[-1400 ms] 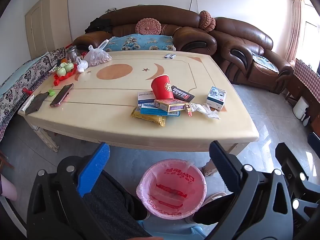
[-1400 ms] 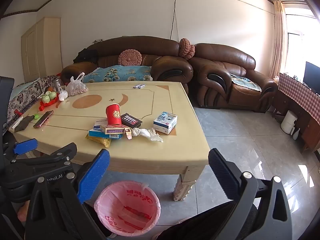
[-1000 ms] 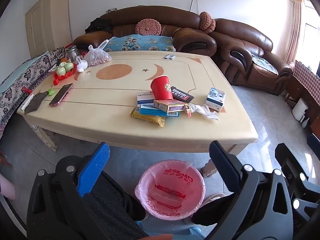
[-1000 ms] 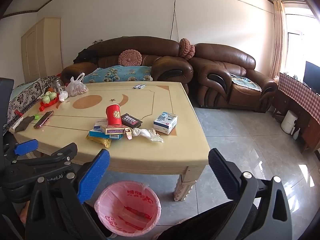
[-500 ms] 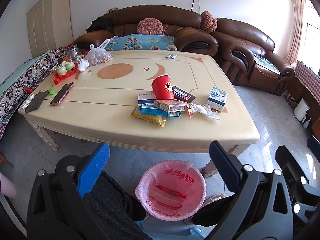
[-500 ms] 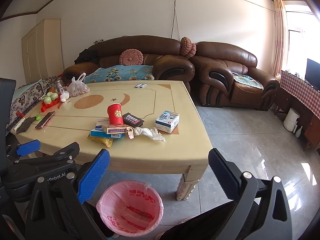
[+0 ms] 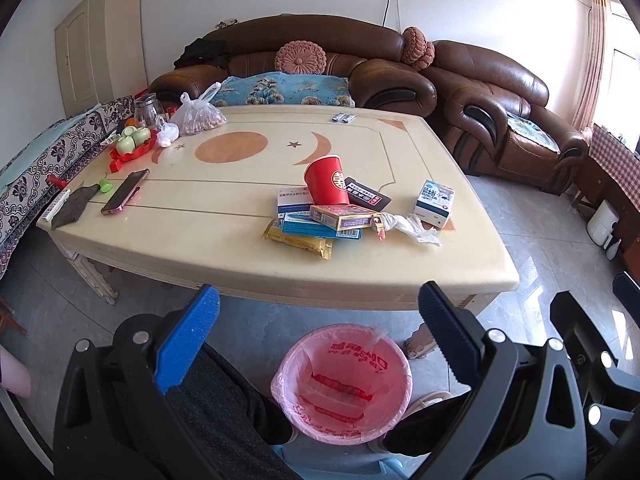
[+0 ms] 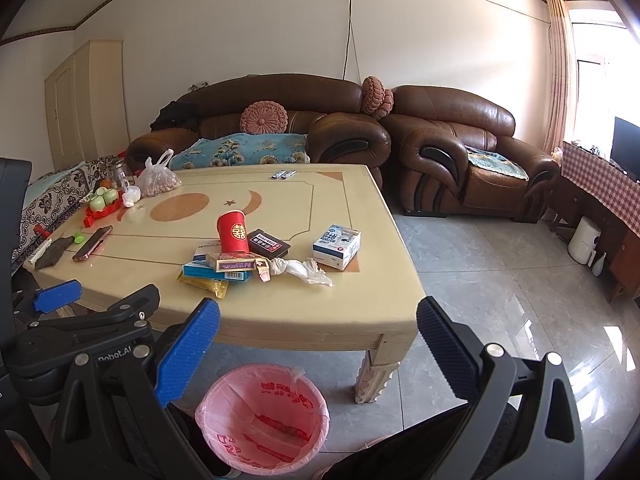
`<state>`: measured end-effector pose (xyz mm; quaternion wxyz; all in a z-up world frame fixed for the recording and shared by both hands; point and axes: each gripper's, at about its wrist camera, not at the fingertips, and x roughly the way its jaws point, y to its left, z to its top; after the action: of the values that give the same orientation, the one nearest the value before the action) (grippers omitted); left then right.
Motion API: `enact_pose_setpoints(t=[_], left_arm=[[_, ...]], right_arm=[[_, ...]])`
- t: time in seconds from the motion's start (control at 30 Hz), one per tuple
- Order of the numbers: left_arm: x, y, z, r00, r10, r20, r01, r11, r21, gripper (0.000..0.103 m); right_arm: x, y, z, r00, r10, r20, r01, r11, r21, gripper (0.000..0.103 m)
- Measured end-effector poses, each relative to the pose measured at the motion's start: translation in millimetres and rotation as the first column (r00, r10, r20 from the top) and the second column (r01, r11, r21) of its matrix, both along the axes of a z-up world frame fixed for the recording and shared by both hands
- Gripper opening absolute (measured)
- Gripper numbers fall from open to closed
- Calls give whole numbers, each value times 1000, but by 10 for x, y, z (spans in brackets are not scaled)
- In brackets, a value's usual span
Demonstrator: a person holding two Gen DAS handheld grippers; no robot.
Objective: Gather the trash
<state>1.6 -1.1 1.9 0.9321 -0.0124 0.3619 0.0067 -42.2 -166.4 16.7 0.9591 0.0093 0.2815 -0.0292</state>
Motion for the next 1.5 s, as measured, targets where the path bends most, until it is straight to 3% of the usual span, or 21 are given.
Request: enact_pose_setpoints(t=[0.47,1.0,1.17,1.5], left_arm=[[-37,34,15,1000,8,24,-8,1000,22,98],[-12,11,-37,1000,-11,-8,11,1000,25,98],[16,48,-71,999,-31,-36,30,999,-16,98],[92,52,-143,998,-15,-61,15,1000,1,98]], right_arm=[[-17,12,17,1000,2,4,-2,1000,4,97],[-29,-7,-29,1000,2,5,-3,1000,20,97],[8,-36,-70,1000,13,-4,-13,999,38,97],[119,-68,-151,1000,11,-18,-11,999,38,97]])
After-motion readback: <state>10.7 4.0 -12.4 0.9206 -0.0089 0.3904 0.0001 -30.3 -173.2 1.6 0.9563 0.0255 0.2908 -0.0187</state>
